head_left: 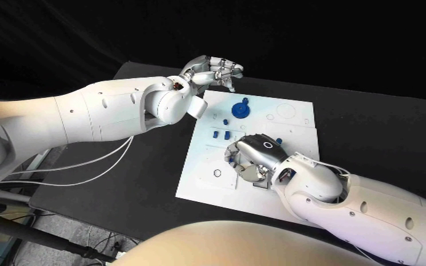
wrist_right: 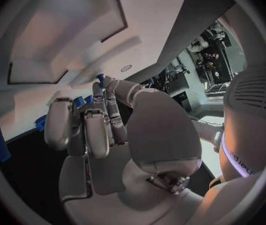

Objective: Assemble the parts on the task board

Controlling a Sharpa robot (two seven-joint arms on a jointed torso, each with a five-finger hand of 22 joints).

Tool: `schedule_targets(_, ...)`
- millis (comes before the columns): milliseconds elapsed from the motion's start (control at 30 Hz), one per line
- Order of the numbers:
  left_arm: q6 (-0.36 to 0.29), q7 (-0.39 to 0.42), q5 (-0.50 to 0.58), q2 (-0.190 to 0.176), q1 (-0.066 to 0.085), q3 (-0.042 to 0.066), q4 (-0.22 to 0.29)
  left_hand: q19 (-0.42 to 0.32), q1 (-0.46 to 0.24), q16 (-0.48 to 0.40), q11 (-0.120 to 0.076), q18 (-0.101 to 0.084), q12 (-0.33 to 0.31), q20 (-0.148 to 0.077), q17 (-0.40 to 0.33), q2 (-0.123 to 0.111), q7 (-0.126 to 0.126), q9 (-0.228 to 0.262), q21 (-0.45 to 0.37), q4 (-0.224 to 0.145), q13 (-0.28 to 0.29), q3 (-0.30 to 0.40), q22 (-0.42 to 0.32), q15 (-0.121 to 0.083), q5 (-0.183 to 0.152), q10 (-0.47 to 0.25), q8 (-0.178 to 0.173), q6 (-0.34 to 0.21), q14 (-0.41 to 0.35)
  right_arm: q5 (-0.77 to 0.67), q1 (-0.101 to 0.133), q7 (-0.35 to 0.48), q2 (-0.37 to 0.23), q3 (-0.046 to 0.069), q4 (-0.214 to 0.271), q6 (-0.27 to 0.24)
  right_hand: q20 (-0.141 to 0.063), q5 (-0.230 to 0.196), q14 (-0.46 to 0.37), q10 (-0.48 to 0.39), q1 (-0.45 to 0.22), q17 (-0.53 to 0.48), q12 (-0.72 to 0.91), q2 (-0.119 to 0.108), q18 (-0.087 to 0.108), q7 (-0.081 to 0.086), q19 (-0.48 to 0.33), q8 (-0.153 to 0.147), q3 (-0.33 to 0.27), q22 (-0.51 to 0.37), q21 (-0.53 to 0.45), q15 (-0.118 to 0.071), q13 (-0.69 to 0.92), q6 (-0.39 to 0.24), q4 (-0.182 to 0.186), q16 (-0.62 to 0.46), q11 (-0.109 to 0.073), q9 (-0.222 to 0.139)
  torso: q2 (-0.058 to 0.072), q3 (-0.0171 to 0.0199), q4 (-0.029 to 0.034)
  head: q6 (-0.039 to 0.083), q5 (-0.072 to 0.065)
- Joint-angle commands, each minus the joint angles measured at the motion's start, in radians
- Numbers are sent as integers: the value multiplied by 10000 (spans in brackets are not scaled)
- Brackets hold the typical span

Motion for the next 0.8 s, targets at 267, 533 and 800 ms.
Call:
schedule_targets(267, 227, -26, 56, -1, 12, 9, 15, -47, -30, -50, 30, 93, -38, 35, 2, 36, 34, -4, -62, 28, -9, -57, -18, -1, 11, -57, -53, -57, -76, -90, -43, 12, -113, -39, 79, -126, 154, 46, 323, -431, -253, -328, -492, -128, 101, 155, -336, -204, -218, 773, -609, 245, -53, -362, -68, -200, -139, -22, 1, 8, 0, 13, -18)
schedule_targets(533, 250, -50, 56, -3, 12, 9, 10, -49, -35, -49, 32, 94, -42, 37, 4, 36, 35, -4, -67, 31, -10, -62, -20, 0, 9, -64, -56, -61, -79, 29, -43, 155, -205, -39, 140, -617, 378, 120, 12, -1890, -328, -1196, -728, -432, 441, 248, -1200, -733, -487, -86, -2331, 453, -399, -1257, -218, -686, 107, -229, 4, 1, 0, 45, -60)
schedule_targets(800, 311, -92, 56, -22, 12, 8, 10, -49, -35, -49, 32, 94, -42, 37, 4, 36, 35, -4, -67, 31, -10, -62, -20, 0, 9, -64, -56, -61, -79, 232, -7, 210, -623, -10, 529, -989, 380, 174, 36, -1862, -308, -1147, -567, -380, 427, 294, -1136, -744, -517, -76, -2289, 450, -390, -1216, -222, -660, 109, -231, -2, -2, 5, 69, -100)
